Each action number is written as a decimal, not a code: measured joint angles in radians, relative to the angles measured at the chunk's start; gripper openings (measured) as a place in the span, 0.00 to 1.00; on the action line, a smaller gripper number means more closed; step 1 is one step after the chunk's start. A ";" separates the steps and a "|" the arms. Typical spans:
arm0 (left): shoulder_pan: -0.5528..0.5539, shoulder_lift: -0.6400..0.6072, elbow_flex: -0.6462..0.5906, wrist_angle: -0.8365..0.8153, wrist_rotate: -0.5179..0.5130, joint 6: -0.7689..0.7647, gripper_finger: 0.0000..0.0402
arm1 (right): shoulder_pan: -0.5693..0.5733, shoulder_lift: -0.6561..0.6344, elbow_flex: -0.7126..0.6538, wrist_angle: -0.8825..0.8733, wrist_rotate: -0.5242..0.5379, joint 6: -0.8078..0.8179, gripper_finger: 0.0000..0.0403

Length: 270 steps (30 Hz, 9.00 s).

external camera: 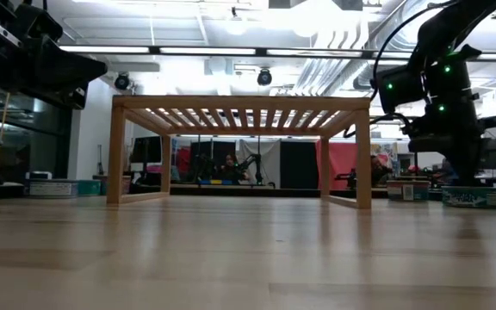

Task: Stack canned seafood by type on shelf
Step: Move the green tuna can to the center of the table, then adjust the shelf, then put the green tuna can on the shelf

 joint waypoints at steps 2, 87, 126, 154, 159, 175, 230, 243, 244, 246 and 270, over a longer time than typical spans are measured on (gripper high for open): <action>0.000 0.000 0.000 0.000 0.000 0.000 0.00 | -0.039 0.000 0.001 0.021 0.006 -0.027 0.00; 0.000 0.000 0.000 0.000 0.000 0.000 0.00 | 0.911 0.122 0.206 0.755 0.145 0.073 0.00; 0.000 0.000 0.000 0.000 0.000 0.000 0.00 | 0.933 0.080 0.231 0.284 -0.357 0.258 0.00; 0.000 0.000 0.000 0.013 0.000 -0.003 0.00 | 0.918 0.002 0.231 0.077 -0.400 0.661 0.00; 0.000 0.000 0.000 0.013 0.000 -0.004 0.00 | 0.900 0.002 0.231 0.114 -0.402 0.645 0.00; -0.068 0.087 0.023 0.070 0.003 -0.537 0.00 | 0.902 0.026 0.177 0.157 -0.495 0.652 0.00; -0.254 1.928 1.122 0.133 -0.192 -0.054 0.00 | 0.978 0.188 -0.019 0.846 -0.085 0.347 0.00; -0.256 1.983 1.123 0.083 -0.157 0.044 0.00 | 0.913 0.319 -0.017 1.018 -0.062 0.387 0.00; -0.261 1.983 1.123 0.084 -0.157 0.044 0.00 | 0.909 0.323 -0.017 1.019 -0.063 0.387 0.00; -0.269 1.983 1.123 0.084 -0.157 0.043 0.00 | 0.902 0.330 -0.017 1.029 -0.062 0.387 0.00; -0.306 1.983 1.122 0.014 -0.154 -0.028 0.00 | 0.902 0.321 0.133 1.086 -0.080 0.297 0.00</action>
